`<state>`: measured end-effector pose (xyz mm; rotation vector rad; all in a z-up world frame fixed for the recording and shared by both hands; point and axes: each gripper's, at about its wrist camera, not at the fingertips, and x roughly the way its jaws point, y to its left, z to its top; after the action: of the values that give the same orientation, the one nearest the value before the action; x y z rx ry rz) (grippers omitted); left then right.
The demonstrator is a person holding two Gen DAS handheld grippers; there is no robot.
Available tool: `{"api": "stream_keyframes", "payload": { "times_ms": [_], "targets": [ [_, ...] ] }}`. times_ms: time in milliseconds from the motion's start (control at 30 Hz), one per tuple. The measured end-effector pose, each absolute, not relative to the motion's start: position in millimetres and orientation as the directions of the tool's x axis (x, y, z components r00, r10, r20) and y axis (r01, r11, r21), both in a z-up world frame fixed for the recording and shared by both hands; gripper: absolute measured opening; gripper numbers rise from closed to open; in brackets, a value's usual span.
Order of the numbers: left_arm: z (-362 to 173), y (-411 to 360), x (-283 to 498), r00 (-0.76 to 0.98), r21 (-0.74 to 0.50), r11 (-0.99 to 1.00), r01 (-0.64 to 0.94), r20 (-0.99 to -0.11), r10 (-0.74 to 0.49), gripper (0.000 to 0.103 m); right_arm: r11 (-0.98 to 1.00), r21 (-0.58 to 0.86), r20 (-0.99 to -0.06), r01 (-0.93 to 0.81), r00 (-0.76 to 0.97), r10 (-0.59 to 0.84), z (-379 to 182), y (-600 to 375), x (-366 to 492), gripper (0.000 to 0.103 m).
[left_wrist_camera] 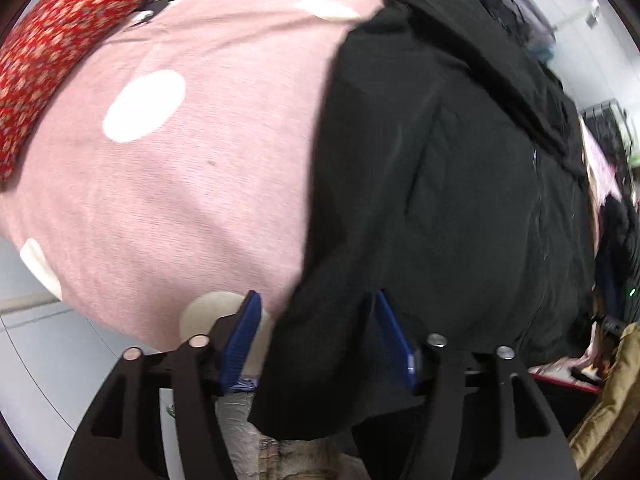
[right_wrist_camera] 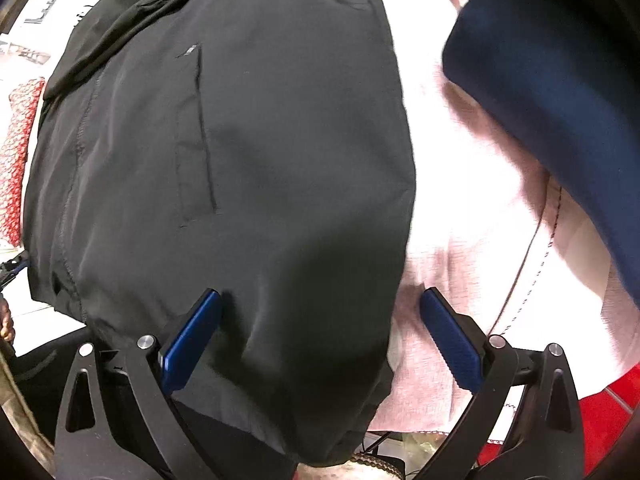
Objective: Fold large clothes
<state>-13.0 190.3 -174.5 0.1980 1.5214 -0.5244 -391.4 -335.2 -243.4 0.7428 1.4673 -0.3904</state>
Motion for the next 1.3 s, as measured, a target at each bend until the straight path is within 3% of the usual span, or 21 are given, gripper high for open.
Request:
{"api": "stream_keyframes", "payload": {
  "times_ms": [67,167,233,333,467,500,567,600,633,867,967,1033,1300],
  "targets": [
    [-185,178,-23,-0.055,-0.182,0.868,0.461,-0.983,-0.176,0.061,0.72,0.23,-0.971,0.655,0.106,0.214,-243,-328,-390,0.098],
    [-201,174,-36,-0.102,-0.19,0.863,0.468,-0.982,-0.161,0.055,0.726,0.246,-0.967,0.642,0.107,0.233,-237,-336,-398,0.088],
    [-200,171,-43,-0.101,-0.182,0.845,0.503,-0.983,-0.151,0.044,0.725,0.275,-0.958,0.631,0.116,0.262,-234,-336,-402,0.068],
    [-193,175,-50,-0.109,-0.192,0.829,0.524,-0.981,-0.158,0.021,0.711,0.34,-0.933,0.616,0.127,0.336,-234,-325,-406,0.051],
    [-187,187,-47,-0.14,-0.223,0.825,0.519,-0.975,-0.175,0.015,0.693,0.375,-0.916,0.616,0.129,0.38,-239,-321,-418,0.045],
    [-188,187,-46,-0.147,-0.219,0.824,0.523,-0.975,-0.166,0.016,0.682,0.38,-0.913,0.625,0.136,0.384,-240,-319,-421,0.045],
    [-193,184,-42,-0.156,-0.186,0.827,0.53,-0.98,-0.121,0.032,0.65,0.392,-0.907,0.651,0.155,0.391,-250,-313,-420,0.045],
    [-198,180,-42,-0.169,-0.177,0.828,0.532,-0.98,-0.101,0.057,0.638,0.396,-0.905,0.66,0.162,0.394,-254,-314,-416,0.046],
    [-204,179,-44,-0.203,-0.191,0.822,0.537,-0.975,-0.094,0.067,0.631,0.399,-0.903,0.665,0.165,0.396,-262,-314,-405,0.047],
    [-207,166,-53,-0.177,-0.141,0.796,0.589,-0.983,-0.044,0.065,0.586,0.419,-0.879,0.693,0.147,0.454,-266,-314,-413,0.041],
    [-200,169,-47,-0.17,-0.141,0.807,0.573,-0.984,-0.051,0.039,0.564,0.431,-0.869,0.704,0.157,0.469,-265,-308,-405,0.019],
    [-191,170,-43,-0.179,-0.168,0.807,0.566,-0.981,-0.078,0.011,0.574,0.445,-0.864,0.687,0.162,0.476,-259,-305,-398,0.016],
    [-135,138,-2,-0.097,-0.254,0.794,0.553,-0.966,-0.241,0.004,0.57,0.545,-0.827,0.615,0.282,0.487,-220,-323,-344,0.013]
  ]
}}
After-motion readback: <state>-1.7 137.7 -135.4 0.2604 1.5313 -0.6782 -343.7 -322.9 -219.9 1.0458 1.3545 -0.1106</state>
